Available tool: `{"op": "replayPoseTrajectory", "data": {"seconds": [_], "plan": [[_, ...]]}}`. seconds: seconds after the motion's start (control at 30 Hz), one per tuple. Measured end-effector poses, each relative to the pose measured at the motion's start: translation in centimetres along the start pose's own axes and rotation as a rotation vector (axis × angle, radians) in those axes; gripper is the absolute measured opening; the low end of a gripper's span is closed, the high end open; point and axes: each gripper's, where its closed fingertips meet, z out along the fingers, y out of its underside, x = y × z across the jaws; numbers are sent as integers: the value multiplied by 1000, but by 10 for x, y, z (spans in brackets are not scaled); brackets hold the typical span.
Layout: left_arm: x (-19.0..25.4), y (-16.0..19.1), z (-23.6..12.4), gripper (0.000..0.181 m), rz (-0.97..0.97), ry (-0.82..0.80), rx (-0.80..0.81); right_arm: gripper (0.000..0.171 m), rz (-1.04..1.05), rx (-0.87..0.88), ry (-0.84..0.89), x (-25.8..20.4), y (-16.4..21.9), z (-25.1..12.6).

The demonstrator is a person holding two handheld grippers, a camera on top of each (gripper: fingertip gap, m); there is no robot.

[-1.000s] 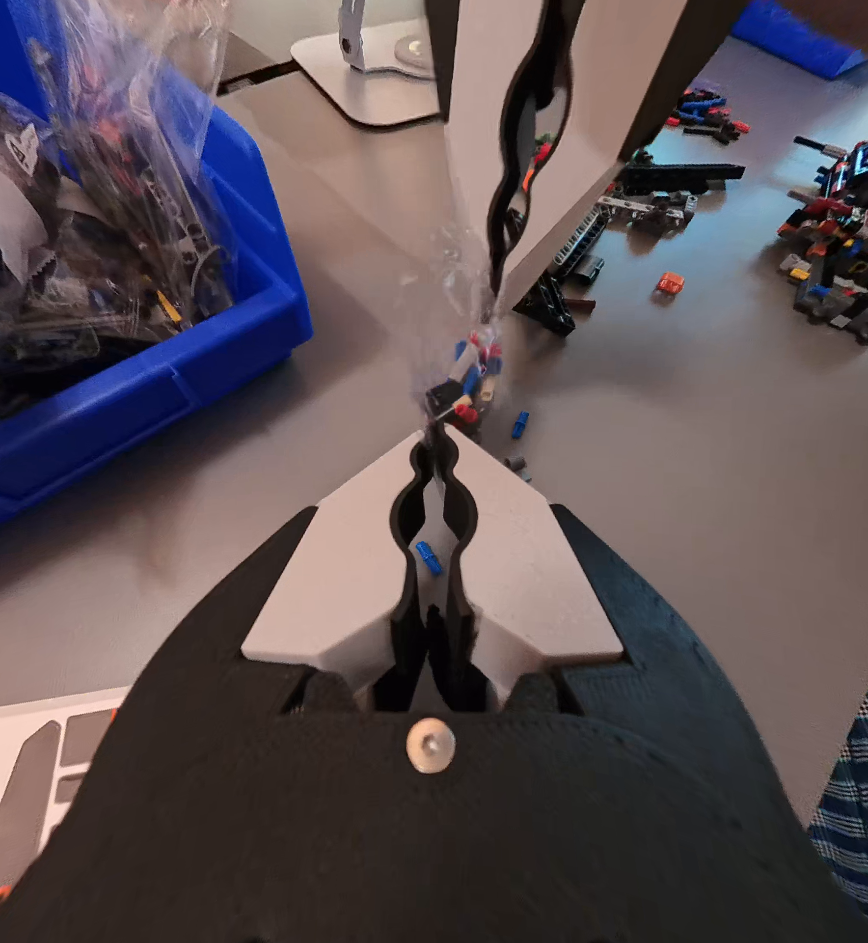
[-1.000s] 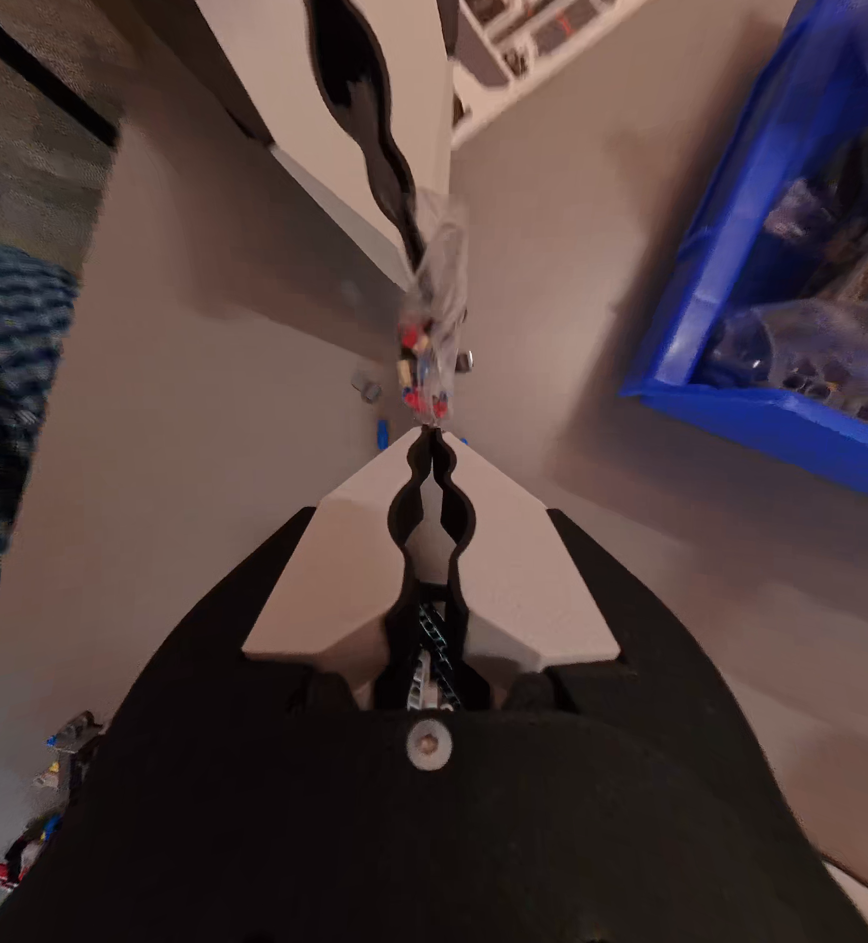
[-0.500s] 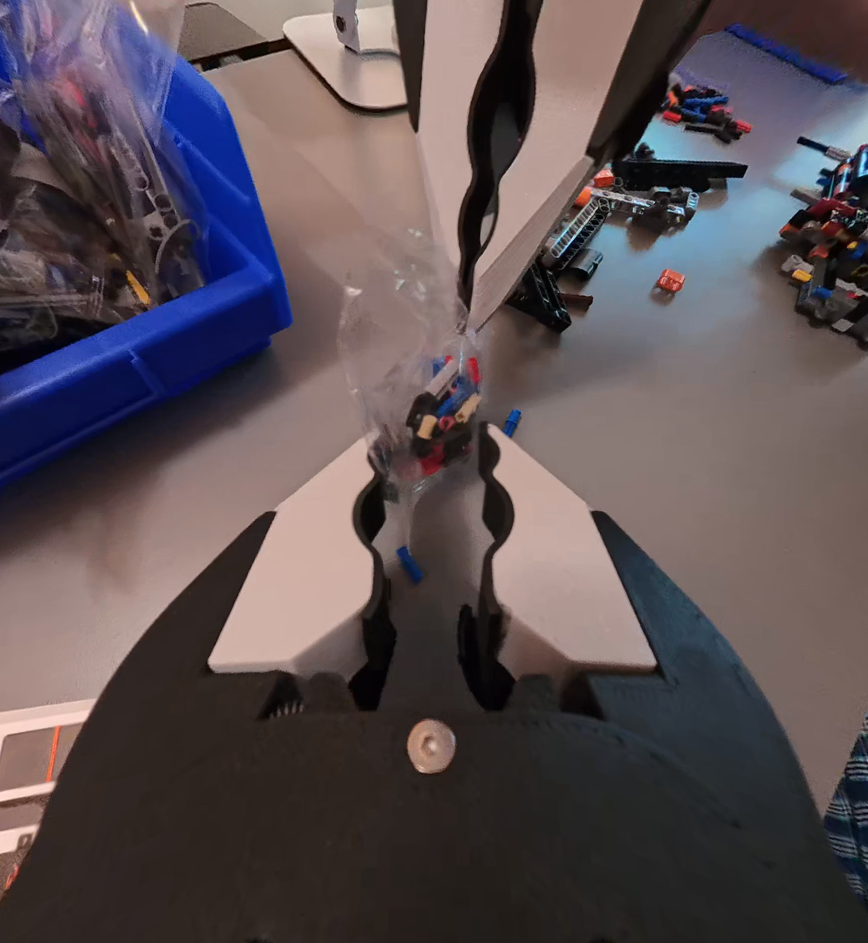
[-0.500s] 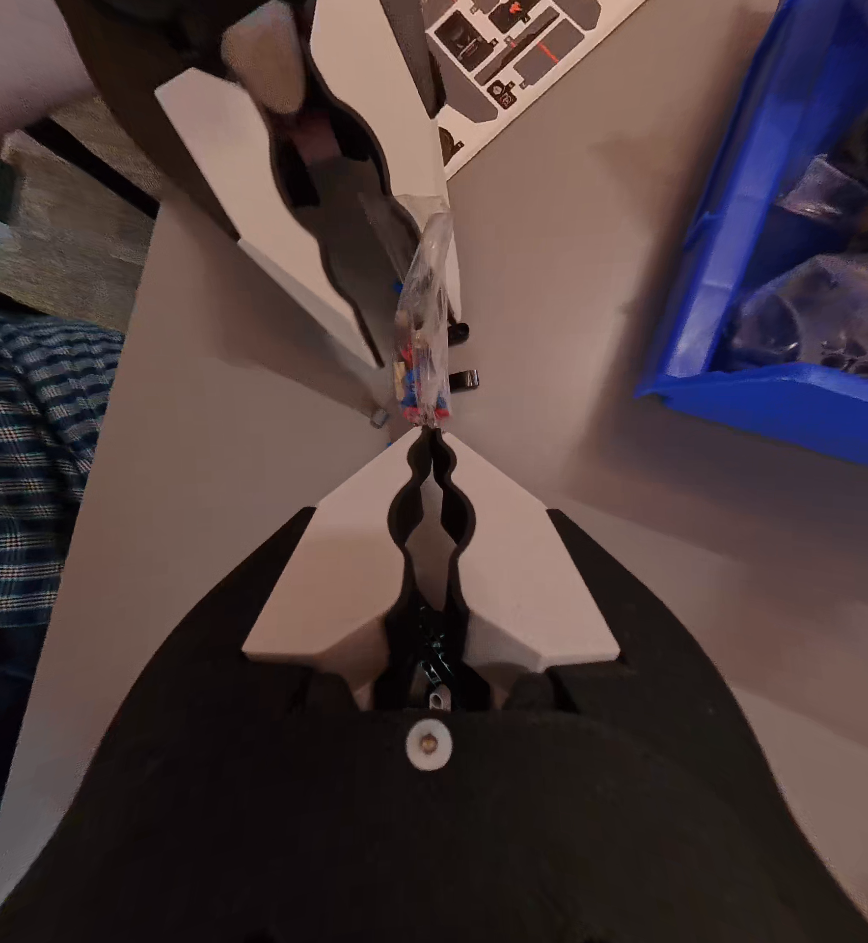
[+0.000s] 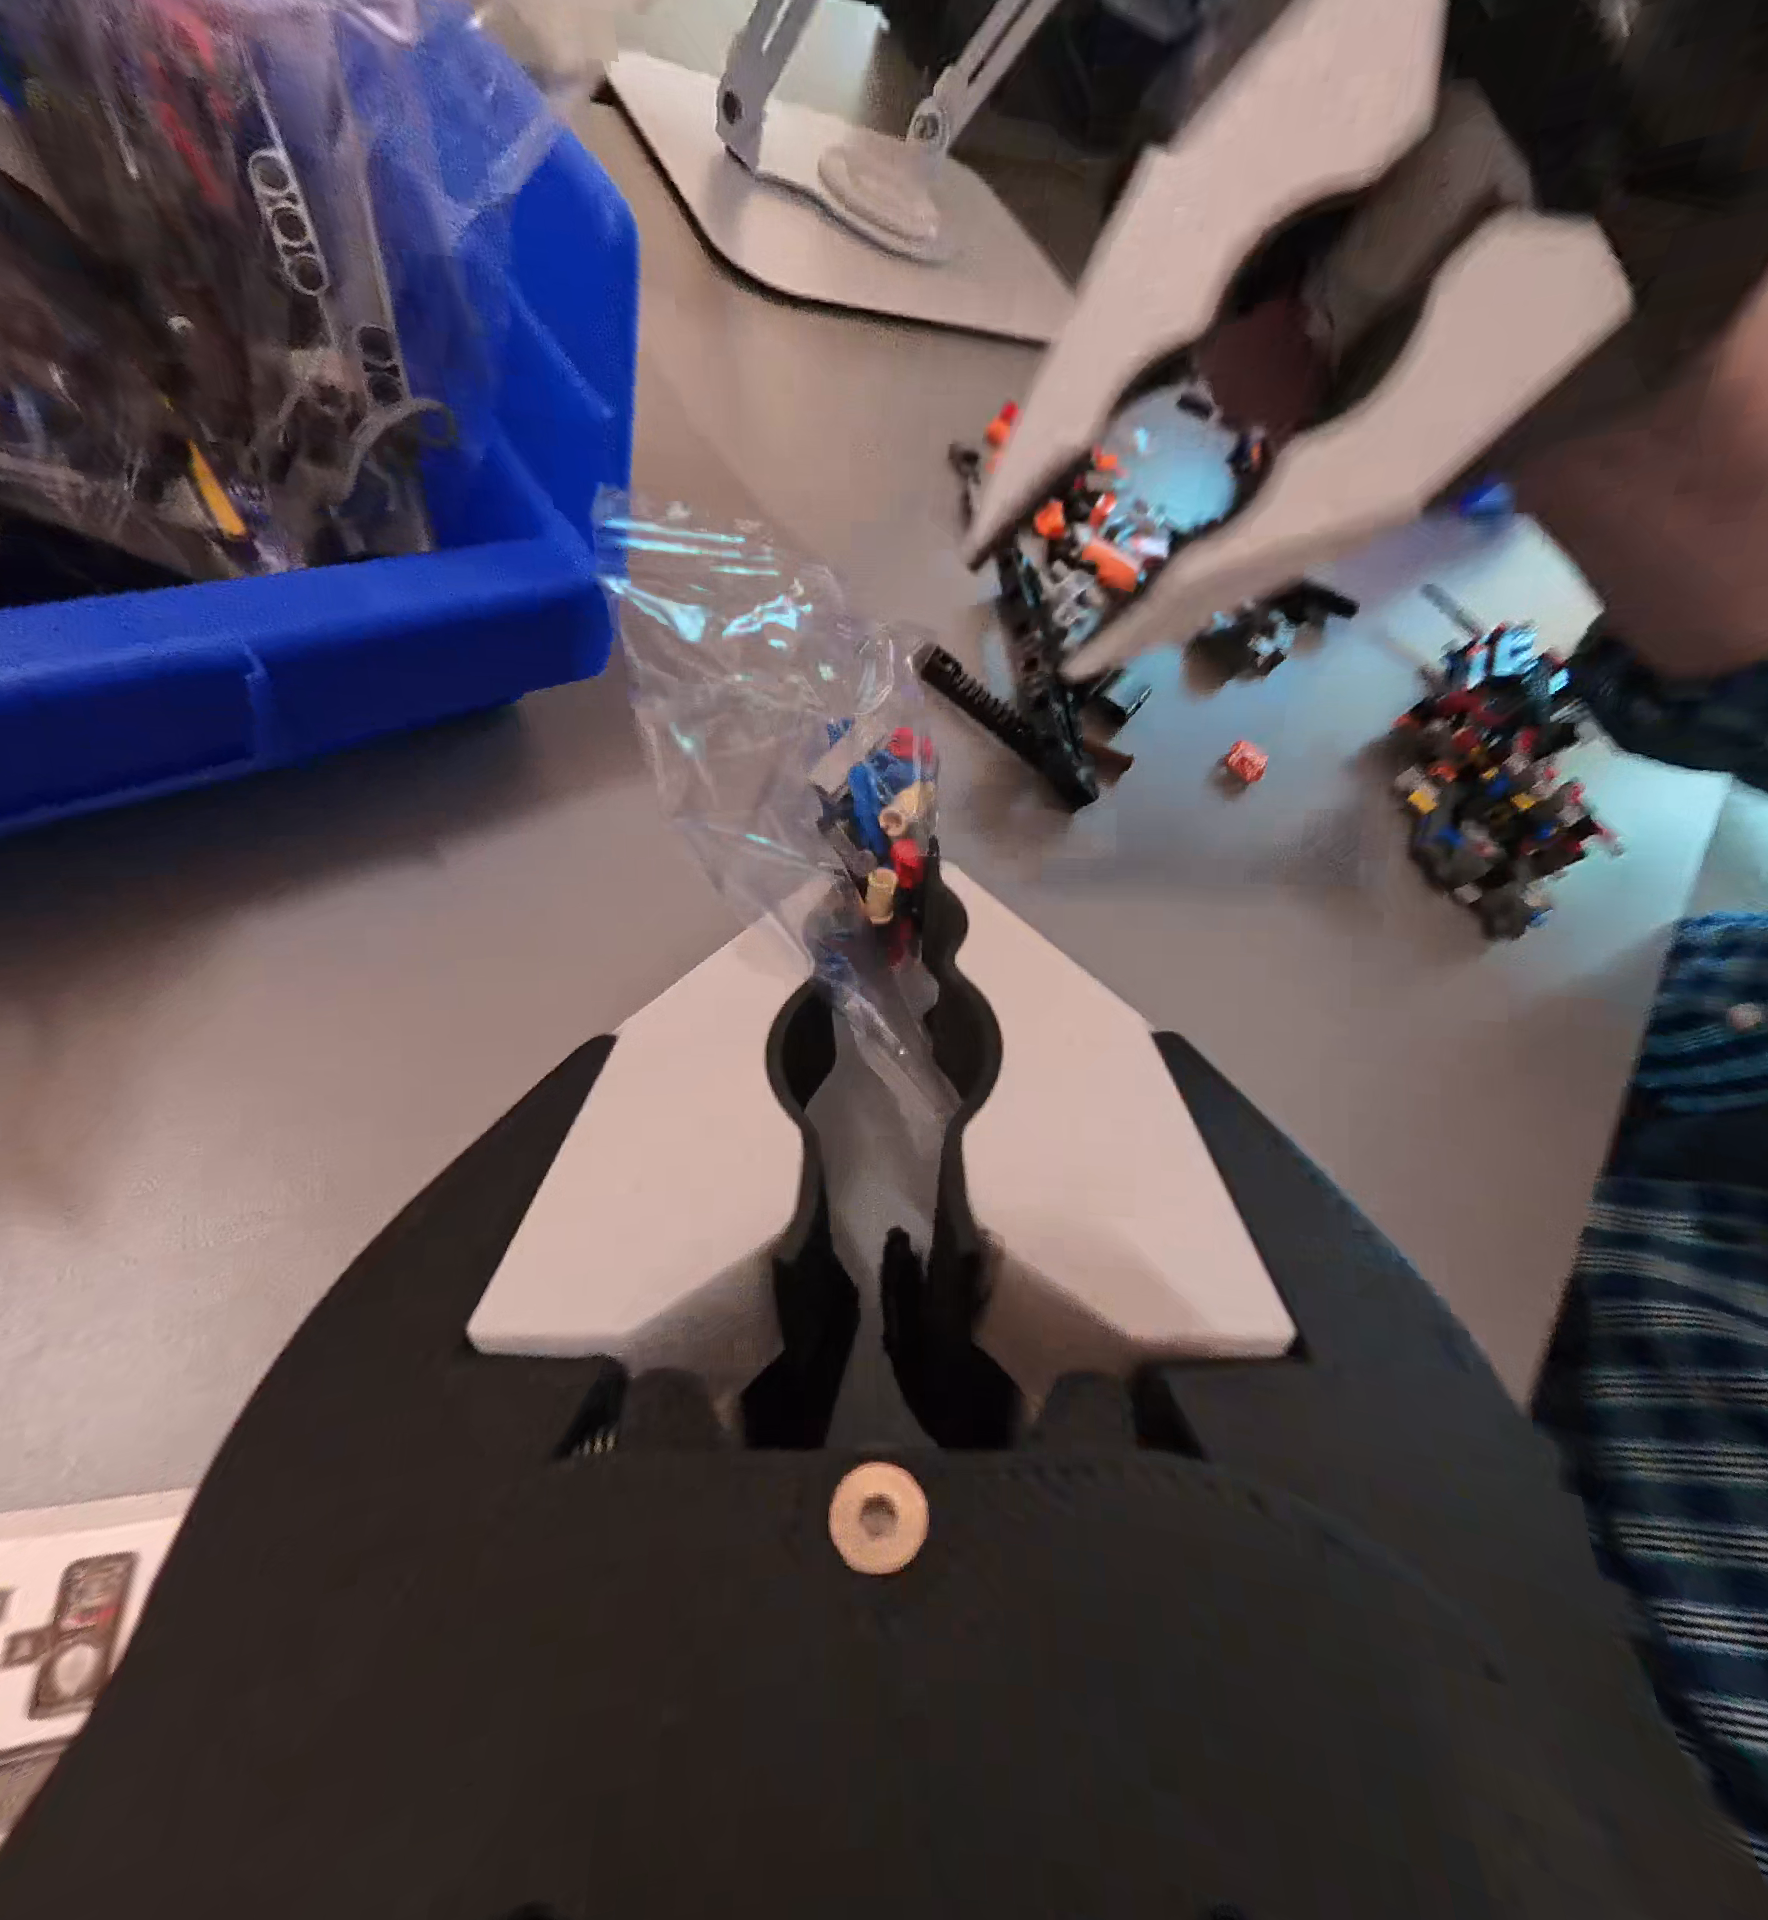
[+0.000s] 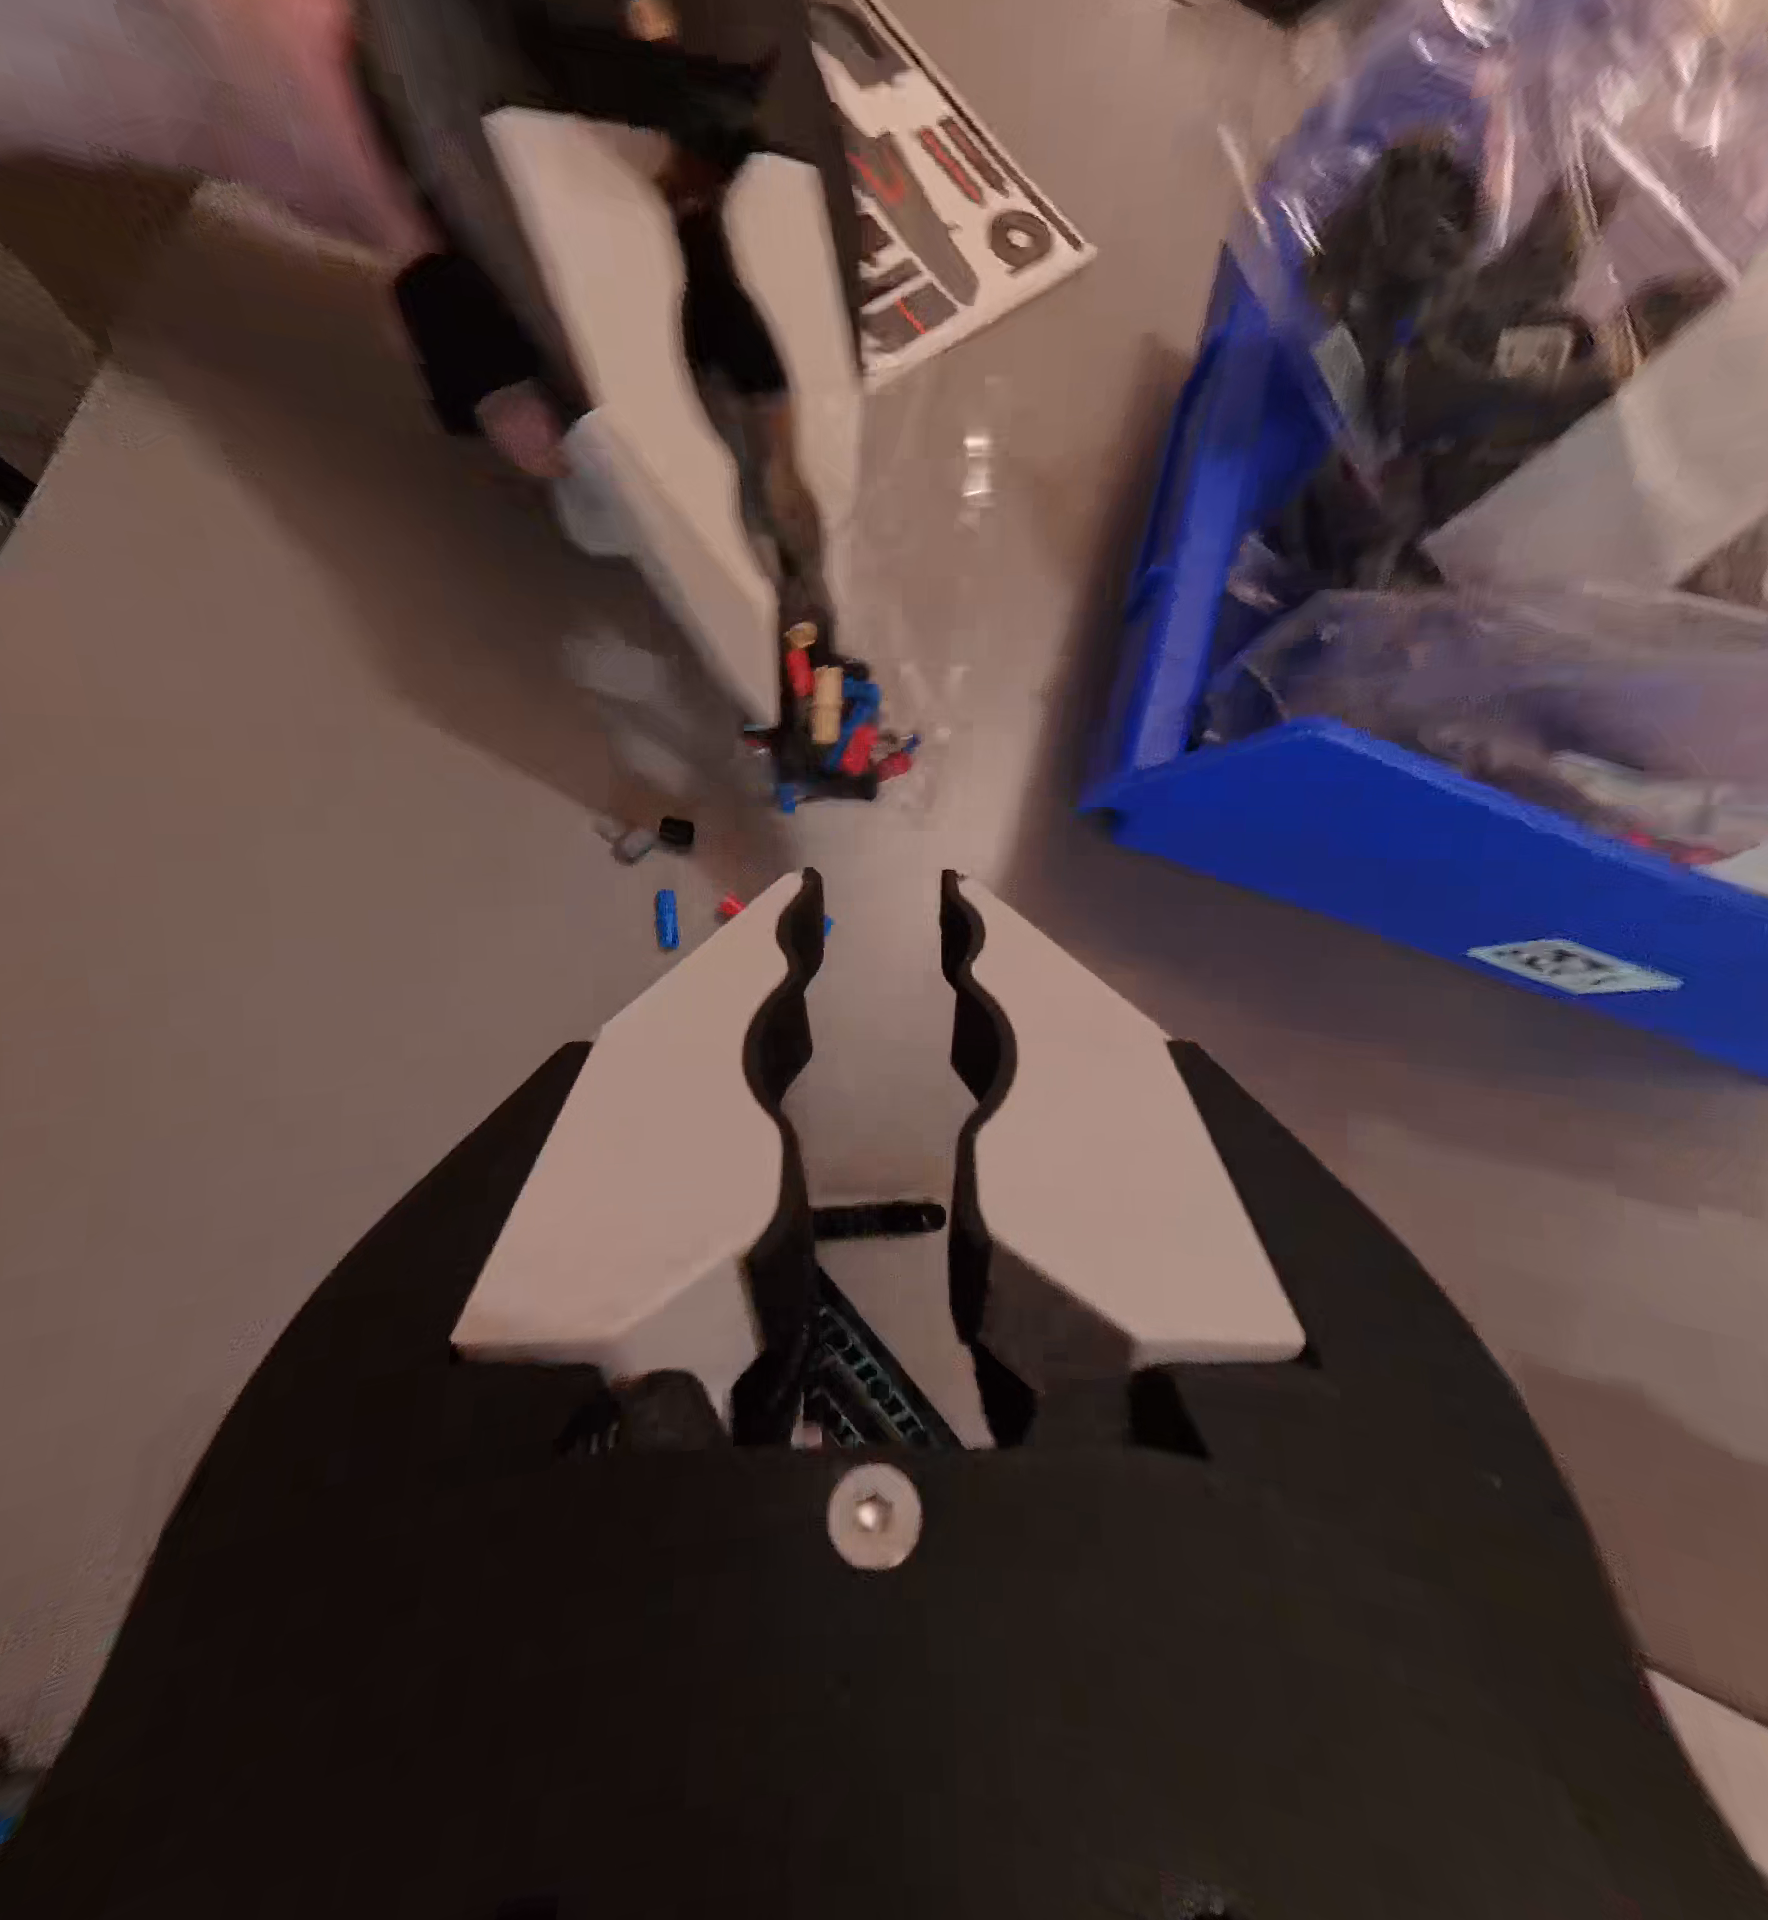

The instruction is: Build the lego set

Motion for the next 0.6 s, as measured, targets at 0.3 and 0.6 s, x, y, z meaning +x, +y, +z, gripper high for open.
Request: {"op": "replayPoseTrajectory", "data": {"seconds": [0.3,0.6], "plan": [[16,-15,-3,10,-263,171,84,37,-398,18,249,-20,-13,14],[32,-31,-7,10,-347,245,158,24,-616,47,427,-20,-29,3]]}}
